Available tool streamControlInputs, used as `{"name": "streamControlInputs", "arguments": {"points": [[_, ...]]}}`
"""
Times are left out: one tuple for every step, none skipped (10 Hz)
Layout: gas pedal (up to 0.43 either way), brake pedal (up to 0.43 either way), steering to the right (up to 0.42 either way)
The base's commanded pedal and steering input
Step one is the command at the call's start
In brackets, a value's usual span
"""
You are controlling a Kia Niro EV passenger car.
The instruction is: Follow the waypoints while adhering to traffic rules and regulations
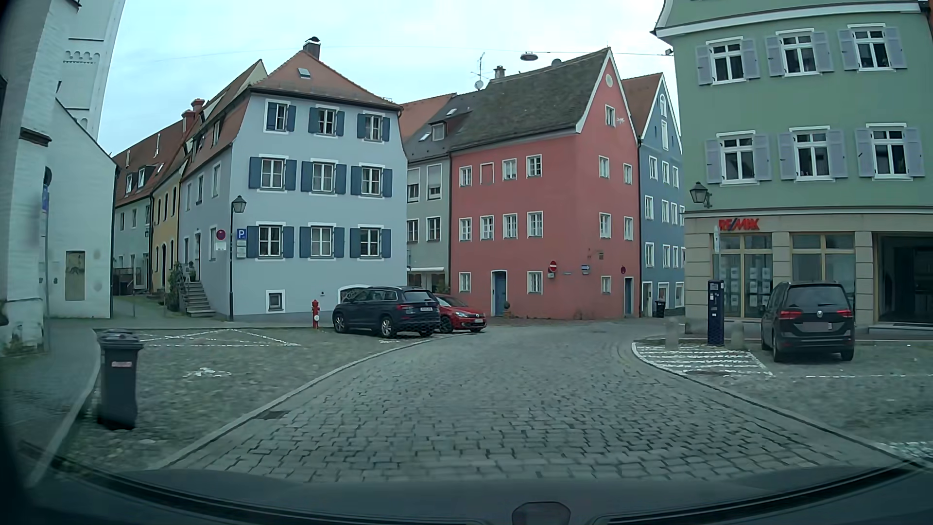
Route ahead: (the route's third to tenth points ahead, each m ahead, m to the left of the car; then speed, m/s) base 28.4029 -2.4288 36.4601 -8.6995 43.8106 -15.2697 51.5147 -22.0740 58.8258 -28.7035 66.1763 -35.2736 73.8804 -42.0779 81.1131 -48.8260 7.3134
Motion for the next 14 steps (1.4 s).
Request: {"name": "streamControlInputs", "arguments": {"points": [[0.0, 0.0, 0.0], [0.0, 0.0, 0.01], [0.0, 0.0, 0.018], [0.0, 0.0, 0.02], [0.0, 0.0, 0.021], [0.0, 0.0, 0.032], [0.0, 0.0, 0.051], [0.0, 0.0, 0.059], [0.0, 0.0, 0.06], [0.0, 0.0, 0.06], [0.0, 0.0, 0.066], [0.0, 0.0, 0.078], [0.0, 0.0, 0.087], [0.0, 0.0, 0.097]]}}
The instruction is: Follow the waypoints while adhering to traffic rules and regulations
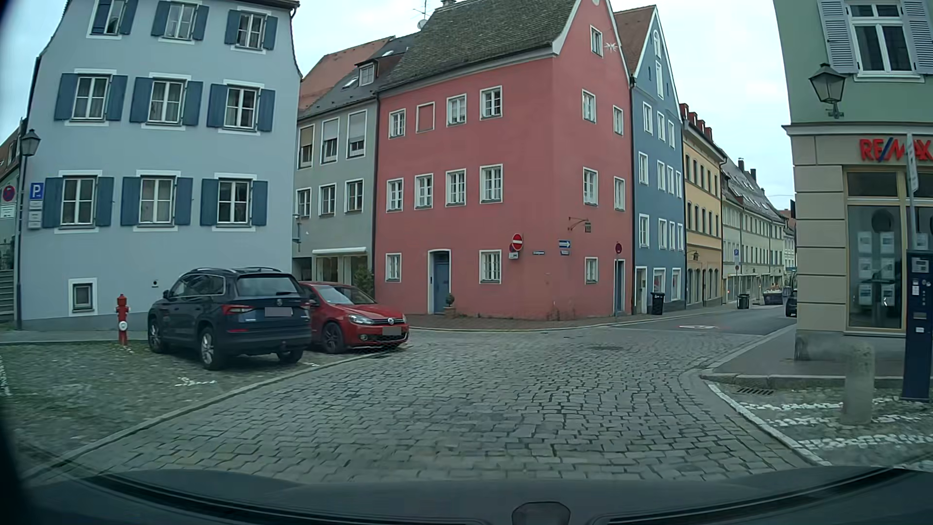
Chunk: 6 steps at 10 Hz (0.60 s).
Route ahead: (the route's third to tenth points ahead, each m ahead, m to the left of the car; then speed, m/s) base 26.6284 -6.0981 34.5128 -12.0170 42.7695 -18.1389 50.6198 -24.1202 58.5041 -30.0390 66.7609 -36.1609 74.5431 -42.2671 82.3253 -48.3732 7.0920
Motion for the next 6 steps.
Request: {"name": "streamControlInputs", "arguments": {"points": [[0.0, 0.0, 0.102], [0.0, 0.0, 0.105], [0.0, 0.0, 0.11], [0.0, 0.0, 0.12], [0.0, 0.0, 0.126], [0.0, 0.0, 0.13]]}}
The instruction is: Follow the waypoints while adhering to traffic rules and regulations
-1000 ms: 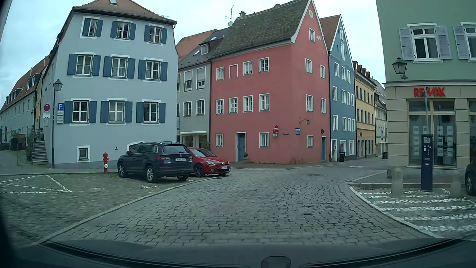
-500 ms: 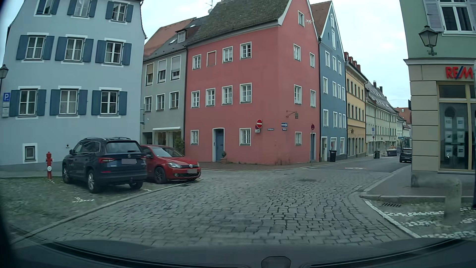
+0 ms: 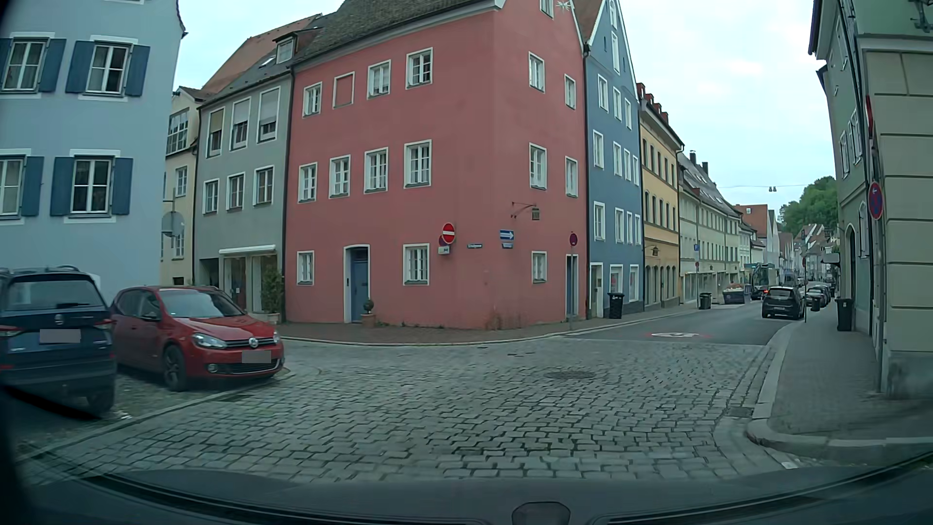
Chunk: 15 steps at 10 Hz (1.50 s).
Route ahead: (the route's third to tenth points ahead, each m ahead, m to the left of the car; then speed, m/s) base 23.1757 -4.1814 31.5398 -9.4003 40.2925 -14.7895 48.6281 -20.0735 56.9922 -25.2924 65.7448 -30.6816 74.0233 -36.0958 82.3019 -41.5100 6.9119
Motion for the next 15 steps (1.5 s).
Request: {"name": "streamControlInputs", "arguments": {"points": [[0.0, 0.0, 0.132], [0.0, 0.0, 0.133], [0.008, 0.0, 0.133], [0.02, 0.0, 0.131], [0.02, 0.0, 0.132], [0.02, 0.0, 0.132], [0.02, 0.0, 0.131], [0.02, 0.0, 0.128], [0.02, 0.0, 0.12], [0.02, 0.0, 0.112], [0.02, 0.0, 0.104], [0.02, 0.0, 0.09], [0.079, 0.0, 0.078], [0.11, 0.0, 0.074], [0.11, 0.0, 0.073]]}}
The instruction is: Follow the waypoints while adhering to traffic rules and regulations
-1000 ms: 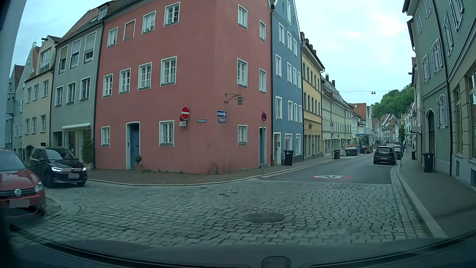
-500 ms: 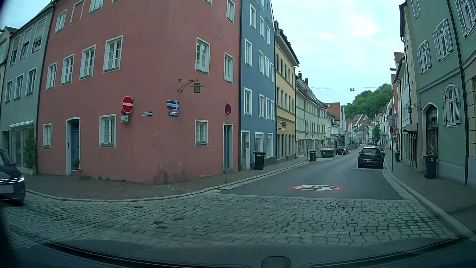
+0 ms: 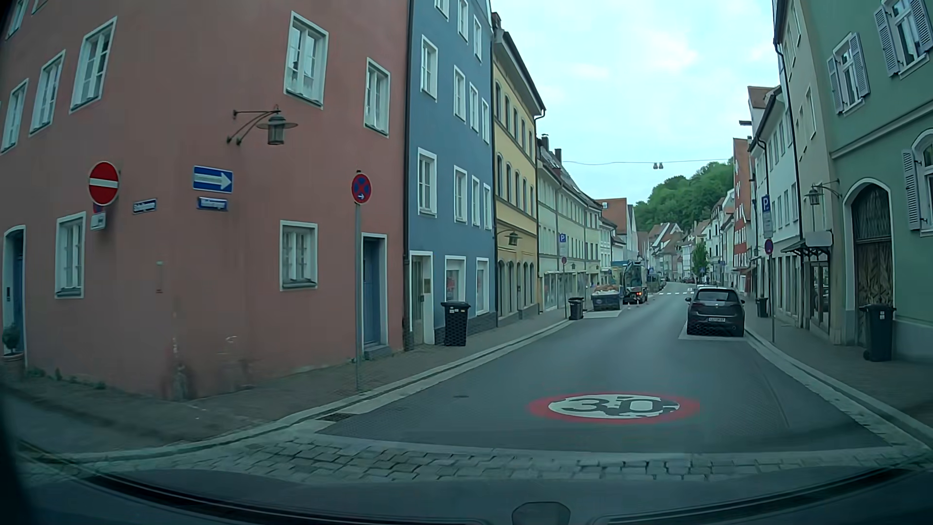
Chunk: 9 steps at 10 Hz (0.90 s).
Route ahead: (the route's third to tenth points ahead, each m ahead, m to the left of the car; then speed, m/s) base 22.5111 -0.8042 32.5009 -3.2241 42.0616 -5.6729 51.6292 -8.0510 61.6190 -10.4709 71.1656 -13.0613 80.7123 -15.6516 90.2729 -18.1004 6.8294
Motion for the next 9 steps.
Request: {"name": "streamControlInputs", "arguments": {"points": [[0.098, 0.0, 0.073], [0.098, 0.0, 0.074], [0.098, 0.0, 0.074], [0.067, 0.0, 0.075], [0.067, 0.0, 0.091], [0.067, 0.0, 0.112], [0.067, 0.0, 0.127], [0.067, 0.0, 0.127], [0.067, 0.0, 0.123]]}}
